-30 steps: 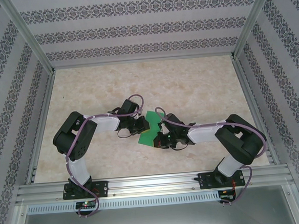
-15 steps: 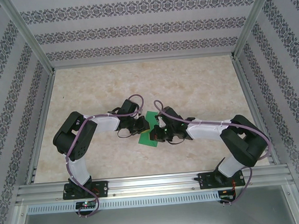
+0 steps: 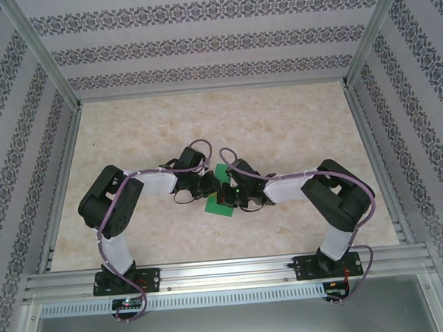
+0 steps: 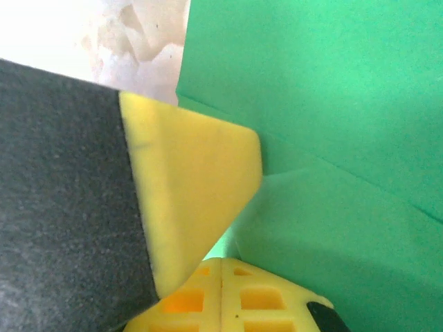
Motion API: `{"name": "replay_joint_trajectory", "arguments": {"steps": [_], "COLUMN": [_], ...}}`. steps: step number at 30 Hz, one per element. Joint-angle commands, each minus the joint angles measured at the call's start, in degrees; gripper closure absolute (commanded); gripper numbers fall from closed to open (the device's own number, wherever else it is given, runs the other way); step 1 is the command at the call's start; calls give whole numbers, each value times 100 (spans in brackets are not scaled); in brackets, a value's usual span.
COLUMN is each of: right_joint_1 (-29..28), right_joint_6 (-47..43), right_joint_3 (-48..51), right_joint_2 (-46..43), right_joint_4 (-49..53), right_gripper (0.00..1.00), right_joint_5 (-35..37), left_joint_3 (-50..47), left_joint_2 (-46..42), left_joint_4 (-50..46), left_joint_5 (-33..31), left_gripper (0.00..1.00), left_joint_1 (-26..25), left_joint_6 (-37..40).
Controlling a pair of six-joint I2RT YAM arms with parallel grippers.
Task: Fold a paper plane with a square sheet of paper (pick it up from the middle)
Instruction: Fold the triangle a second time at the center of the table.
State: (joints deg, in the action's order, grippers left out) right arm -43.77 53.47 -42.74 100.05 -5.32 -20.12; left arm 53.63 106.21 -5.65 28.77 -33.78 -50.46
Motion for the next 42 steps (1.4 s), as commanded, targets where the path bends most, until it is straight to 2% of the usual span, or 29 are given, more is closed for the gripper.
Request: {"name": "replay_joint_trajectory", "arguments": {"steps": [1,6,11,24,30,33,35,37,42], "right_joint_1": [36,42,-41,-150,35,205,321,398,459], "right_joint_6": [304,490,543,556,434,380,343,292,181], "right_joint_3": [134,118,565,1547,1633,1548,1448,1301,899], "right_joint_2": [19,197,-34,-1207,-1901,-2308,-2423,-2412,-1890], "right_joint_4": [-568,-146,-424,-126,187,417,489,633,494], "right_gripper": [98,99,97,95,93,81,78,70,63], "right_joint_5": [254,279,-141,-323,-93,397,583,746,591], "left_joint_3": [-98,-91,-150,-168,-210,-293,-333,-359,-309], "left_joint_2": [45,22,-38,-31,-47,-116,-185,-296,-698], "left_joint_4": [-181,-224,-258,-257,-183,-73,-16,-6,-128], "left_joint_5": [-277,-287,-337,-381,-322,-268,-232,-212,-277], "left_gripper": [87,87,87,87,87,87,86,86,82], "left_joint_1": [-20,-16,-20,-15,-18,-23,-30,-39,-43], "left_joint_6": [-96,-79,-87,-131,-181,-266,-319,-364,-353]}}
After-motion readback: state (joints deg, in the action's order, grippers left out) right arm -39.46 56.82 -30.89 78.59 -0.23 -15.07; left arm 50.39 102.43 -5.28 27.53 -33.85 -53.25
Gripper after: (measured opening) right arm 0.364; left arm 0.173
